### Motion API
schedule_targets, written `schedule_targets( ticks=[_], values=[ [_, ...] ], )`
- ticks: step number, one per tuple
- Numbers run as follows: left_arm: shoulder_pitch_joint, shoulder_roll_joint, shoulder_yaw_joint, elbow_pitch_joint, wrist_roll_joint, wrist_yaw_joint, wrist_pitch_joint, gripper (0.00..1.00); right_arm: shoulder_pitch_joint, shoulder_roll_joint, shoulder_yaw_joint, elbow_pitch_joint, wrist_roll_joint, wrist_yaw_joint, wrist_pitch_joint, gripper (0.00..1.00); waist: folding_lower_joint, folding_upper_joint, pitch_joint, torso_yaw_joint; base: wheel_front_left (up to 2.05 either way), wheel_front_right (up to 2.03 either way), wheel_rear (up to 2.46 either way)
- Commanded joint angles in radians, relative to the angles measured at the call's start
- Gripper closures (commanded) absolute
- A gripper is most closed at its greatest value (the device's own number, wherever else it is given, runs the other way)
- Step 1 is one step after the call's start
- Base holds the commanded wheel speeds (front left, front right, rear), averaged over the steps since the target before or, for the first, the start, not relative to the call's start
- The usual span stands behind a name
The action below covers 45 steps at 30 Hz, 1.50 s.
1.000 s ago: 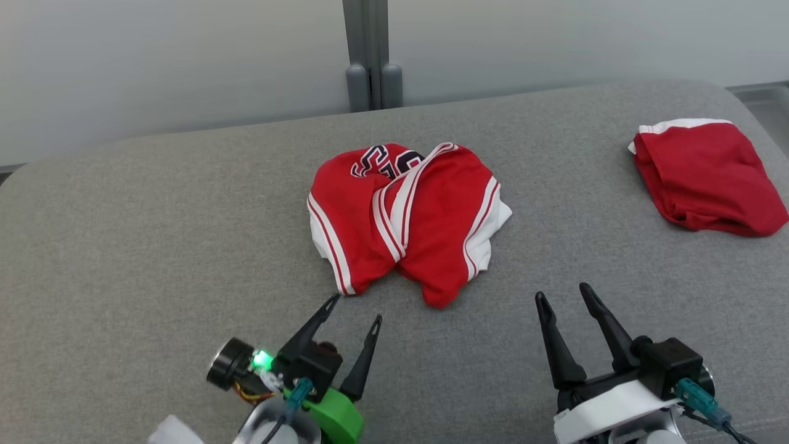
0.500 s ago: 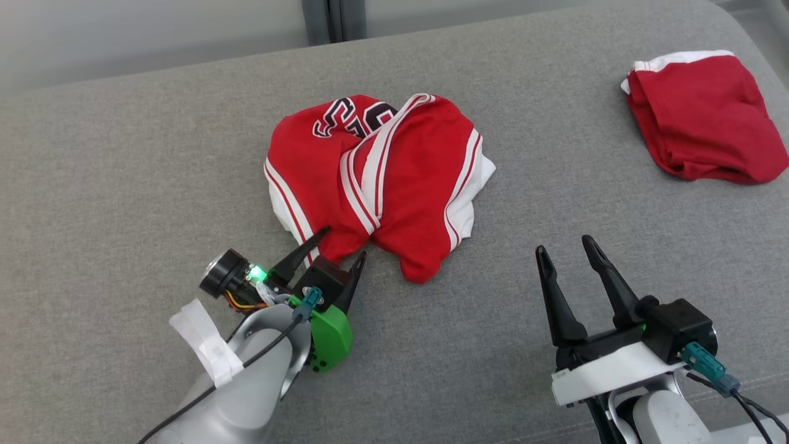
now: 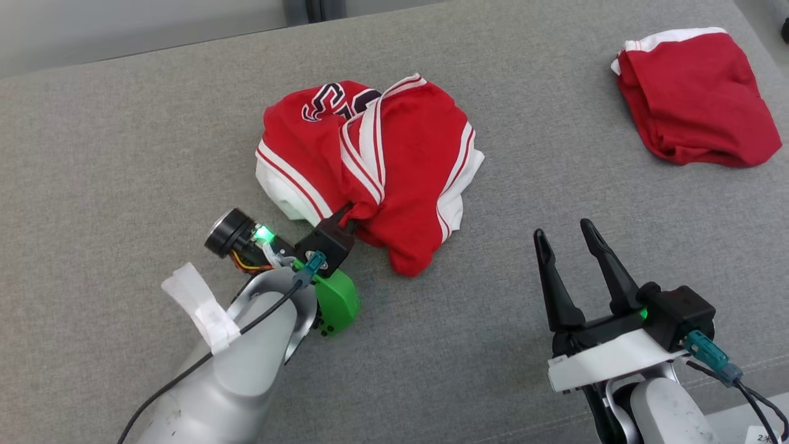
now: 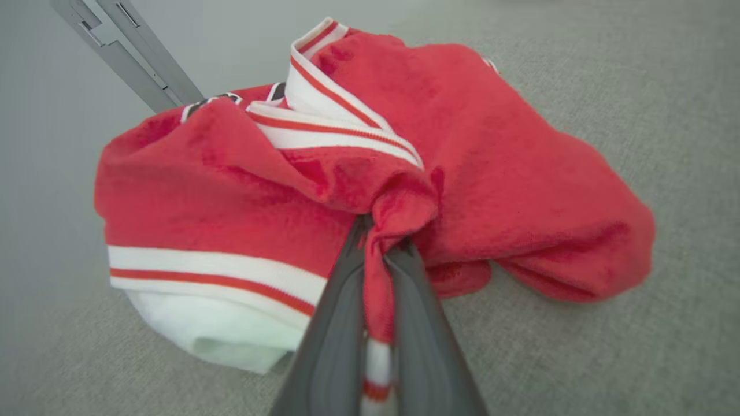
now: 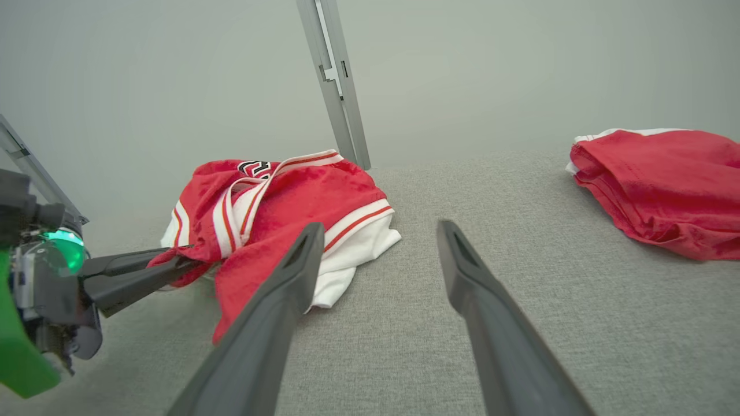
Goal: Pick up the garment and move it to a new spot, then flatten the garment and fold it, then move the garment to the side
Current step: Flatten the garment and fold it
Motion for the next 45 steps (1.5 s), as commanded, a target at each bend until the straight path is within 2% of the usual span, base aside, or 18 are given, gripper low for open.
schedule_targets(
  ticks=[1,2,5,6,10,14,19,22,25,30,36,39,45],
  values=[
    [-0.022,0.001,0.001,-0.024,-0.039,-0.004,-0.001,1.00,-0.010,0.002,0.003,0.002,0.007,-0.001,-0.003,0.00,0.0000,0.0000,-0.022,-0.016,0.00,0.00,0.00],
    [-0.017,-0.003,0.006,-0.048,-0.100,-0.005,-0.001,1.00,-0.007,0.003,0.009,0.006,0.009,-0.001,-0.003,0.00,0.0000,0.0000,-0.033,-0.024,0.00,0.00,0.00],
    [-0.032,-0.013,-0.081,-0.119,-0.261,-0.008,0.000,1.00,0.004,0.005,0.021,0.015,0.017,-0.001,-0.003,0.00,0.0000,0.0000,-0.063,-0.047,0.00,0.00,0.00],
    [-0.061,-0.009,-0.116,-0.162,-0.352,-0.007,0.012,1.00,0.010,0.006,0.022,0.017,0.020,-0.001,-0.003,0.00,0.0000,0.0000,-0.076,-0.059,0.00,0.00,0.00],
    [-0.164,0.015,-0.196,-0.302,-0.618,-0.007,0.119,1.00,0.020,0.007,0.025,0.012,0.052,-0.001,-0.003,0.00,0.0000,0.0000,-0.104,-0.102,0.00,0.00,0.00],
    [-0.318,0.036,-0.200,-0.403,-0.795,-0.007,0.208,1.00,0.025,0.008,0.029,0.004,0.073,-0.001,-0.003,0.00,0.0000,0.0000,-0.118,-0.152,0.00,0.00,0.00],
    [-0.517,0.033,-0.168,-0.410,-0.900,-0.007,0.229,1.00,0.035,0.008,0.022,0.004,0.094,-0.001,-0.003,0.00,0.0000,0.0000,-0.133,-0.195,0.00,0.00,0.00],
    [-0.624,0.032,-0.121,-0.351,-0.898,-0.007,0.176,1.00,0.048,0.008,0.013,0.003,0.099,-0.001,-0.003,0.00,0.0000,0.0000,-0.144,-0.201,0.00,0.00,0.00],
    [-0.652,0.033,-0.065,-0.292,-0.924,0.005,0.121,1.00,0.059,0.008,-0.003,0.001,0.093,-0.001,-0.003,0.00,0.0000,0.0000,-0.157,-0.187,0.00,0.00,0.00],
    [-0.475,0.058,0.003,-0.233,-1.026,0.034,0.111,1.00,0.080,0.008,-0.026,0.001,0.070,-0.001,-0.003,0.00,0.0000,0.0000,-0.181,-0.129,0.00,0.00,0.00],
    [-0.100,0.105,0.038,-0.184,-1.118,0.055,0.064,1.00,0.090,0.008,-0.049,-0.007,0.044,-0.001,-0.003,0.00,0.0000,0.0000,-0.181,-0.041,0.00,0.00,0.00],
    [0.037,0.141,0.040,-0.129,-1.106,0.059,0.029,1.00,0.077,0.008,-0.042,-0.004,0.029,-0.001,-0.003,0.00,0.0000,0.0000,-0.173,-0.008,0.00,0.00,0.00],
    [0.145,0.209,0.082,-0.064,-1.036,0.067,-0.001,1.00,0.067,0.008,-0.042,-0.002,0.017,-0.001,-0.003,0.00,0.0000,0.0000,-0.165,0.026,0.00,0.00,0.00]
  ],
)
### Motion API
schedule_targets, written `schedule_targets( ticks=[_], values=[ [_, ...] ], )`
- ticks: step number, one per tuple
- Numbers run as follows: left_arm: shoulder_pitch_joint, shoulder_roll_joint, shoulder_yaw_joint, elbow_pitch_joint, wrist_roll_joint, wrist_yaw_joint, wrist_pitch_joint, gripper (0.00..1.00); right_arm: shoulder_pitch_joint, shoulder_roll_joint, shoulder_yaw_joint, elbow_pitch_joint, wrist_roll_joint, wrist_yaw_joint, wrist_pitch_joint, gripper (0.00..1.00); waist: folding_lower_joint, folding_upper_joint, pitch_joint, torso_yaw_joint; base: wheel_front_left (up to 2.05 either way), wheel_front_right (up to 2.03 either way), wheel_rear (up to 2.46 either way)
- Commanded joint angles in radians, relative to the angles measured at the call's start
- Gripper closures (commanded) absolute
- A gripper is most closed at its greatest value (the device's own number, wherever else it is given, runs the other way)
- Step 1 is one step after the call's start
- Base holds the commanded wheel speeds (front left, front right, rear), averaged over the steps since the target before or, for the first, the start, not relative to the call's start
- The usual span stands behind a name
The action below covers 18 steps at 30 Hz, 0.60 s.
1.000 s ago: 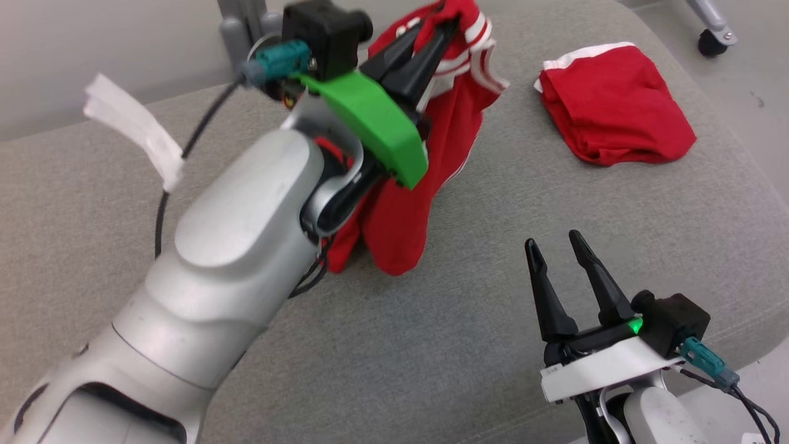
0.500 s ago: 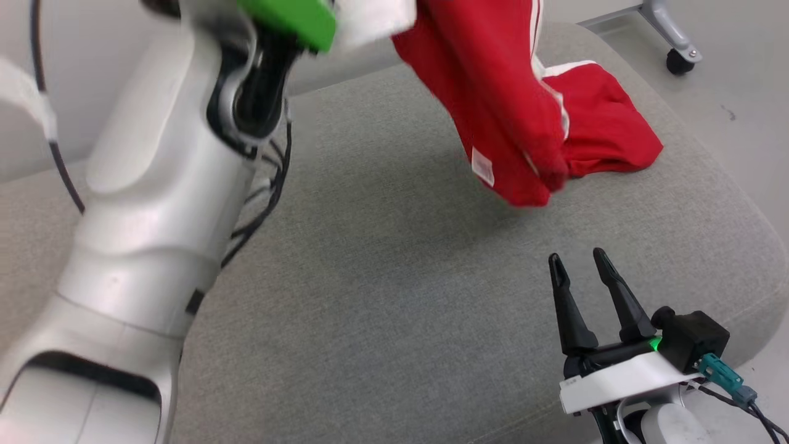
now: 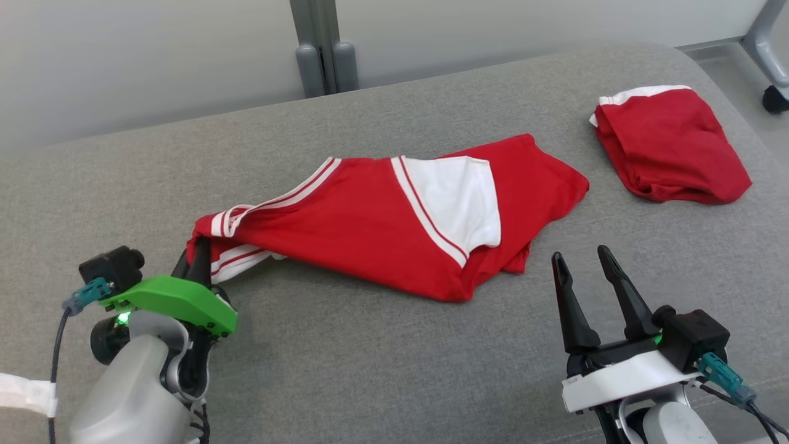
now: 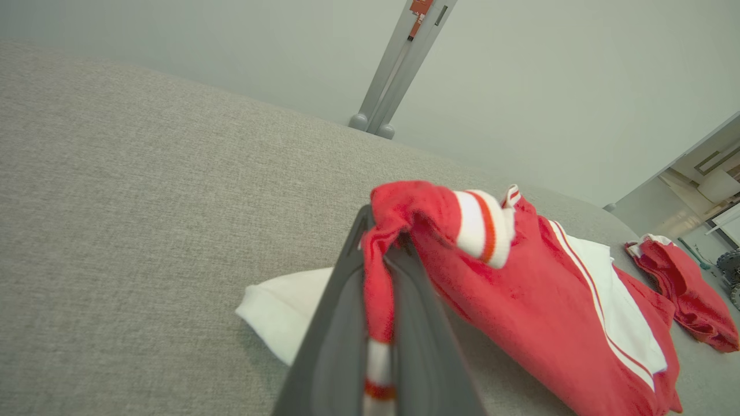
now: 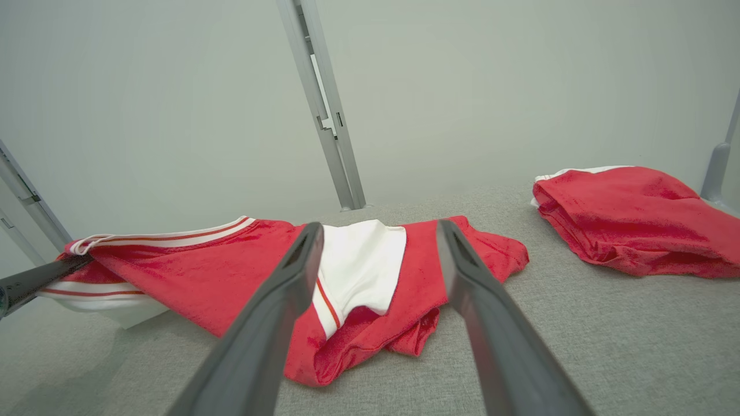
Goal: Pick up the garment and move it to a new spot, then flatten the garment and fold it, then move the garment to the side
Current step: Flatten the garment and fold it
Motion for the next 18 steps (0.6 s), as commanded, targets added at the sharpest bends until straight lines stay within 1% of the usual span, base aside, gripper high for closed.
schedule_targets(
  ticks=[1,4,5,8,9,10,13,14,15,17,18],
  values=[
    [0.018,0.021,0.014,0.001,0.019,0.003,-0.008,1.00,-0.001,-0.001,0.002,0.000,-0.008,0.000,-0.003,0.00,0.0000,0.0000,0.007,0.024,0.00,0.00,0.00],
    [0.033,0.061,0.042,-0.011,0.097,0.010,-0.008,1.00,0.009,-0.002,0.006,0.004,-0.016,0.000,-0.003,0.00,0.0000,0.0000,0.007,0.033,0.00,0.00,0.00],
    [0.039,0.065,0.055,-0.011,0.112,0.015,-0.008,1.00,0.010,-0.002,0.006,0.005,-0.017,0.000,-0.003,0.00,0.0000,0.0000,0.007,0.034,0.00,0.00,0.00],
    [0.045,0.094,0.086,-0.014,0.193,0.042,-0.008,1.00,0.007,-0.002,0.011,0.009,-0.018,0.000,-0.003,0.00,0.0000,0.0000,0.007,0.030,0.00,0.00,0.00],
    [0.049,0.097,0.091,-0.012,0.216,0.053,-0.008,0.82,0.006,-0.001,0.014,0.010,-0.019,0.000,-0.003,0.00,0.0000,0.0000,0.007,0.026,0.00,0.00,0.00],
    [0.054,0.098,0.097,-0.012,0.245,0.067,-0.008,0.00,0.005,-0.002,0.017,0.011,-0.020,0.000,-0.003,0.00,0.0000,0.0000,0.006,0.021,0.00,0.00,0.00],
    [0.054,0.110,0.103,-0.035,0.334,0.108,-0.007,0.00,0.003,-0.001,0.018,0.009,-0.021,0.000,-0.003,0.00,0.0000,0.0000,0.011,0.010,0.00,0.00,0.00],
    [0.051,0.115,0.100,-0.052,0.377,0.129,-0.008,0.00,0.004,-0.002,0.016,0.007,-0.021,0.000,-0.003,0.00,0.0000,0.0000,0.014,0.006,0.00,0.00,0.00],
    [0.043,0.117,0.097,-0.078,0.424,0.153,-0.008,0.00,0.007,-0.001,0.015,0.005,-0.023,0.000,-0.003,0.00,0.0000,0.0000,0.017,0.002,0.00,0.00,0.00],
    [0.032,0.116,0.076,-0.133,0.512,0.187,-0.007,0.00,0.011,-0.002,0.014,0.004,-0.024,0.000,-0.003,0.00,0.0000,0.0000,0.024,-0.004,0.00,0.00,0.00],
    [0.025,0.112,0.062,-0.157,0.546,0.194,-0.007,0.00,0.012,-0.001,0.013,0.003,-0.024,0.000,-0.003,0.00,0.0000,0.0000,0.029,-0.006,0.00,0.00,0.00]
  ],
)
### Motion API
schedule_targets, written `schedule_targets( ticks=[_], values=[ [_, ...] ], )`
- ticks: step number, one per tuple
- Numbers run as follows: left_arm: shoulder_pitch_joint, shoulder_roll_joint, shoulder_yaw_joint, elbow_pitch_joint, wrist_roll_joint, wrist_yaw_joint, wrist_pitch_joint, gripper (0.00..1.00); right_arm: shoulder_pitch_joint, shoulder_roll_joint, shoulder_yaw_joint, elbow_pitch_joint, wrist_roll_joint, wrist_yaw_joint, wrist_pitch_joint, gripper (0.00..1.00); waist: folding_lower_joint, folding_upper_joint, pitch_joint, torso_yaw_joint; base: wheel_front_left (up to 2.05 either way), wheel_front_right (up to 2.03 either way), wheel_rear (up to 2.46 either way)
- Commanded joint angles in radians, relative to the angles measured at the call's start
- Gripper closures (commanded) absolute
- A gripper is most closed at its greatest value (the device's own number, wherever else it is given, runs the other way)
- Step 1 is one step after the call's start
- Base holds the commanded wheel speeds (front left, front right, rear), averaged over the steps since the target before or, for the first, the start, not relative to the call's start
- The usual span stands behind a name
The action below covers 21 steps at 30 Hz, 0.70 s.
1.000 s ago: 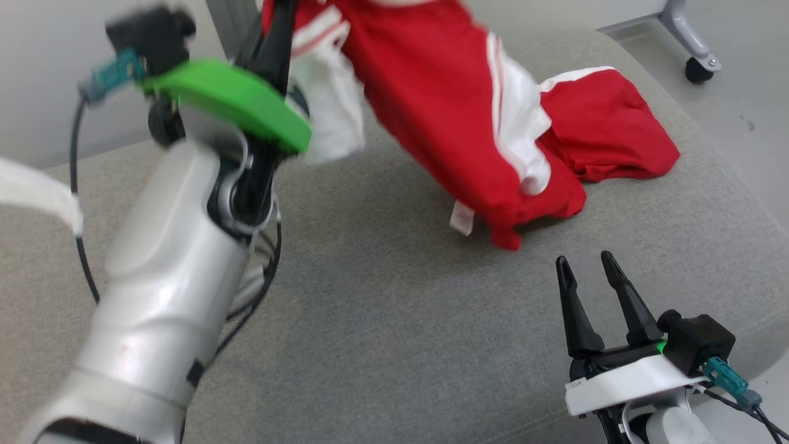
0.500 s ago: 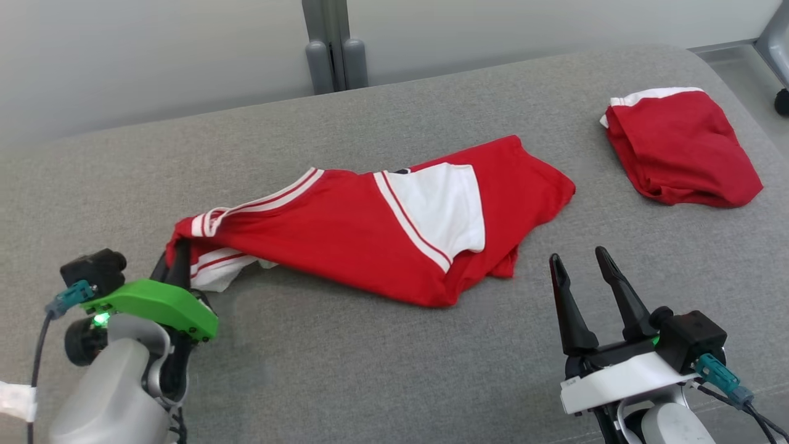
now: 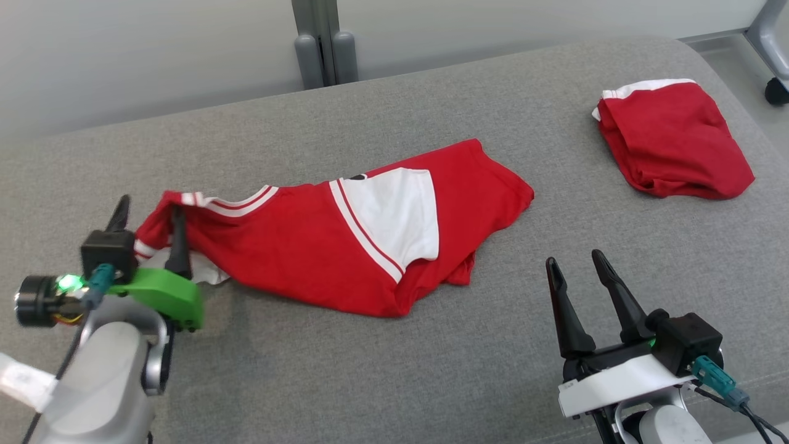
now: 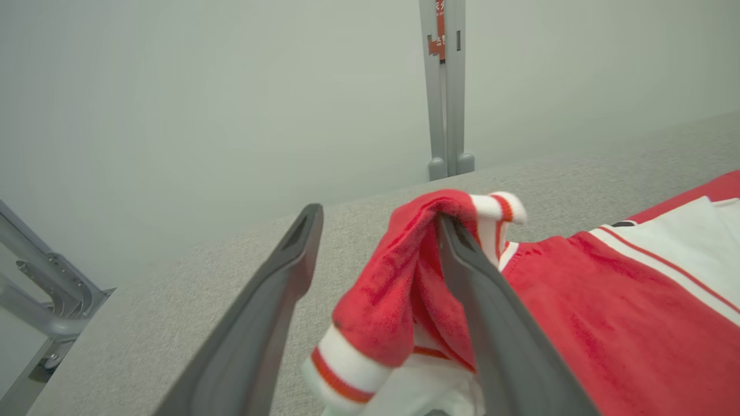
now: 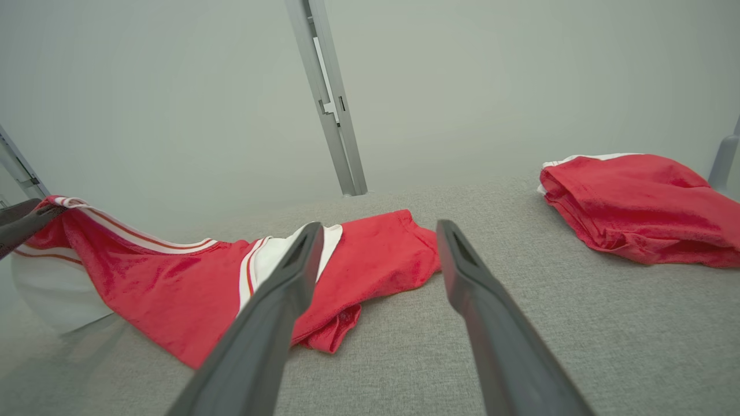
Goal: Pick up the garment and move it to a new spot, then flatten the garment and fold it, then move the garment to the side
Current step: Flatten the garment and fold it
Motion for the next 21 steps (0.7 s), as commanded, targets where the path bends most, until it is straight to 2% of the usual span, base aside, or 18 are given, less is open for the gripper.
schedule_targets(
  ticks=[1,4,8,15,21],
  values=[
    [-0.021,-0.013,-0.027,-0.031,0.041,0.007,-0.003,0.00,0.005,-0.002,-0.002,-0.003,-0.006,0.000,-0.003,0.00,0.0000,0.0000,0.014,-0.009,0.00,0.00,0.00],
    [-0.064,-0.038,-0.086,-0.056,0.103,-0.012,-0.003,0.00,-0.009,-0.002,0.006,-0.007,-0.007,0.000,-0.003,0.00,0.0000,0.0000,0.037,-0.019,0.00,0.00,0.00],
    [-0.170,-0.094,-0.184,-0.019,0.167,-0.071,0.034,0.00,-0.041,-0.002,0.022,-0.015,-0.001,0.000,-0.003,0.00,0.0000,0.0000,0.093,-0.046,0.00,0.00,0.00],
    [-0.389,-0.195,-0.311,0.115,0.269,-0.141,0.112,0.00,-0.099,-0.001,0.033,-0.030,0.017,0.000,-0.003,0.00,0.0000,0.0000,0.211,-0.103,0.00,0.00,0.00],
    [-0.514,-0.249,-0.393,0.254,0.312,-0.218,0.159,0.00,-0.135,-0.001,0.039,-0.035,0.038,0.000,-0.003,0.00,0.0000,0.0000,0.276,-0.151,0.00,0.00,0.00]
  ],
)
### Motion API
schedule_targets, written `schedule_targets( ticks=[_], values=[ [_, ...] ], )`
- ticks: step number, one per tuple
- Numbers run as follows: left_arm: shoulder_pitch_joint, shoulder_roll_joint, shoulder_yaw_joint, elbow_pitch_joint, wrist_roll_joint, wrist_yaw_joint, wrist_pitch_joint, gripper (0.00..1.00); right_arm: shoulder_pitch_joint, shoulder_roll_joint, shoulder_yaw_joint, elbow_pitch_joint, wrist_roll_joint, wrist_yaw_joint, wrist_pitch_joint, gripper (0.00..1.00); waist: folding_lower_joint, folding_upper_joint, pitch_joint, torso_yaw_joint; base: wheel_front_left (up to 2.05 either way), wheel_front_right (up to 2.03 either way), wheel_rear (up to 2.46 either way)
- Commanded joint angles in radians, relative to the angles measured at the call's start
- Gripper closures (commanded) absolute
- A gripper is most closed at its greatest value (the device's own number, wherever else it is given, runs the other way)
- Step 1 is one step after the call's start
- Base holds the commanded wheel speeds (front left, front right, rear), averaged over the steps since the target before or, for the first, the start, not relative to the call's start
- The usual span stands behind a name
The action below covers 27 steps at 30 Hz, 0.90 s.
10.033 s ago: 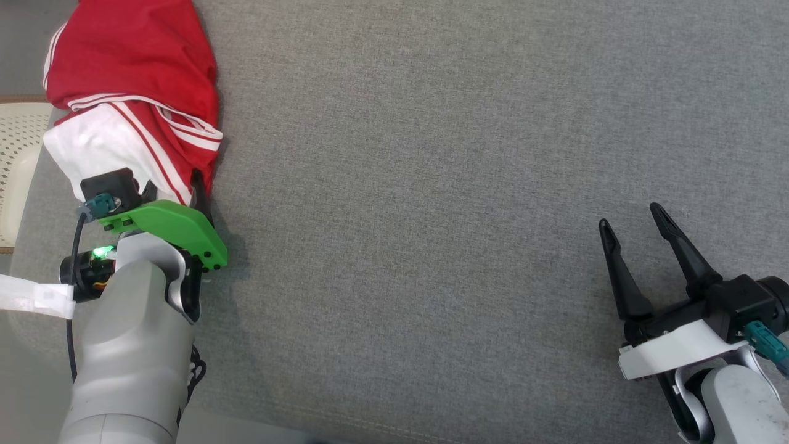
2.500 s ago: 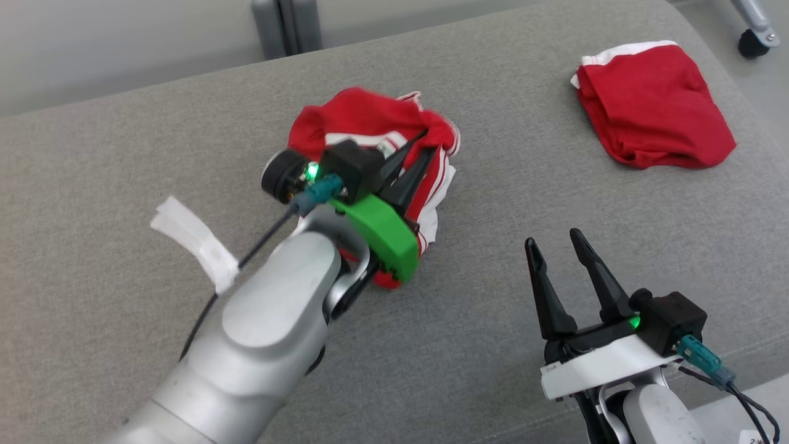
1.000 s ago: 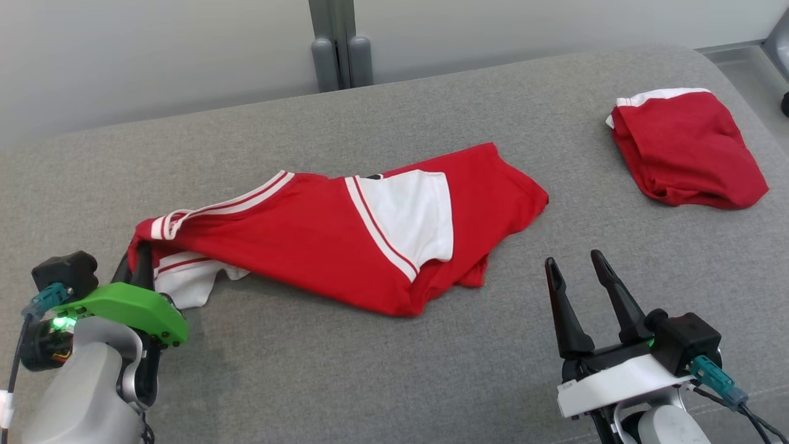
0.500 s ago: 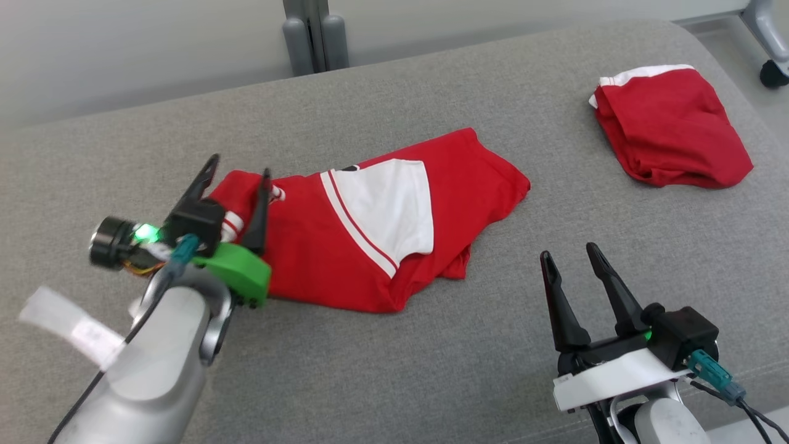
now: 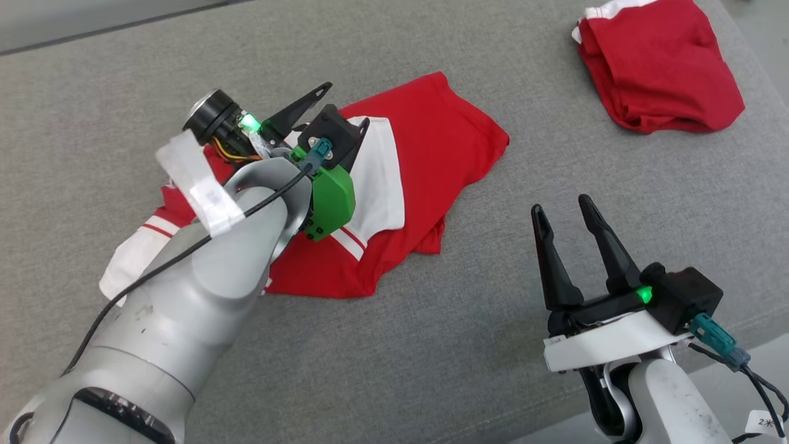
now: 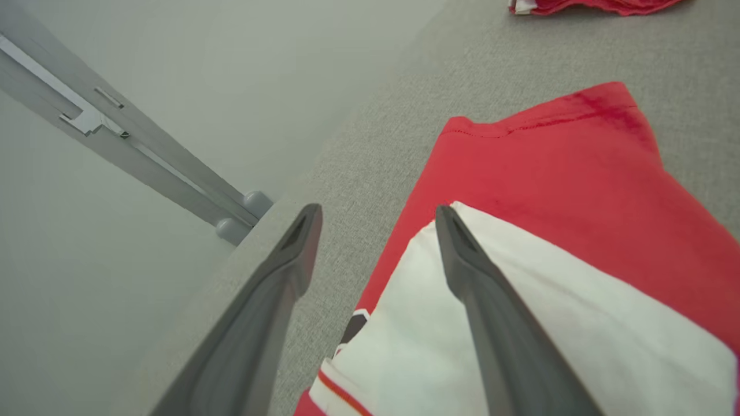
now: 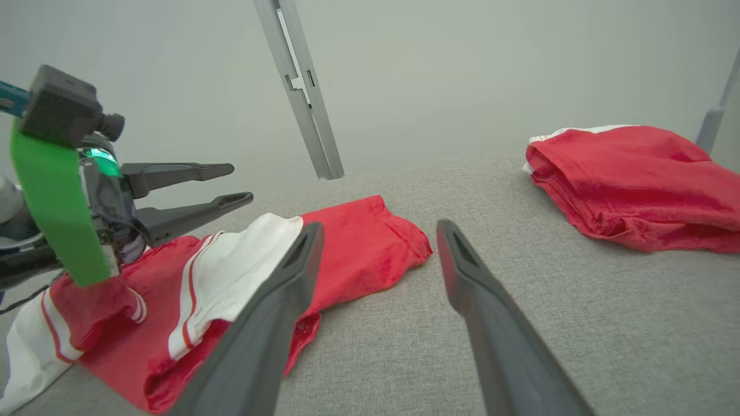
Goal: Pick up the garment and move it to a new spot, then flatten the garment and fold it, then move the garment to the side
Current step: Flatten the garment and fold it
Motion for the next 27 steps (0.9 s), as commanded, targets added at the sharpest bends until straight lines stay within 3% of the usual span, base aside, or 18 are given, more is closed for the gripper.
schedule_targets(
  ticks=[1,16,17,18,20,27],
  values=[
    [-0.032,-0.008,-0.012,0.021,0.012,-0.010,0.003,0.00,-0.018,-0.001,0.004,-0.004,0.010,0.000,-0.003,0.00,-0.0001,0.0000,0.064,-0.061,0.00,0.00,0.00],
    [-0.131,-0.034,-0.131,0.244,0.007,-0.044,0.024,0.02,-0.039,-0.001,0.006,-0.012,0.041,0.000,-0.003,0.00,-0.0001,0.0000,0.107,-0.100,0.00,0.00,0.00],
    [-0.132,-0.034,-0.135,0.251,0.004,-0.045,0.020,0.15,-0.039,0.000,0.005,-0.011,0.042,0.000,-0.003,0.00,-0.0001,0.0000,0.106,-0.098,0.00,0.00,0.00],
    [-0.134,-0.035,-0.140,0.258,0.000,-0.045,0.017,0.57,-0.040,-0.001,0.004,-0.010,0.042,0.000,-0.003,0.00,-0.0001,0.0000,0.105,-0.096,0.00,0.00,0.00],
    [-0.133,-0.040,-0.153,0.264,-0.007,-0.045,0.008,1.00,-0.042,-0.001,0.002,-0.010,0.042,0.000,-0.003,0.00,-0.0001,0.0000,0.100,-0.091,0.00,0.00,0.00],
    [-0.133,-0.058,-0.212,0.255,-0.050,-0.045,-0.043,1.00,-0.040,-0.001,0.001,-0.004,0.031,0.000,-0.003,0.00,-0.0001,0.0000,0.075,-0.068,0.00,0.00,0.00]
  ],
)
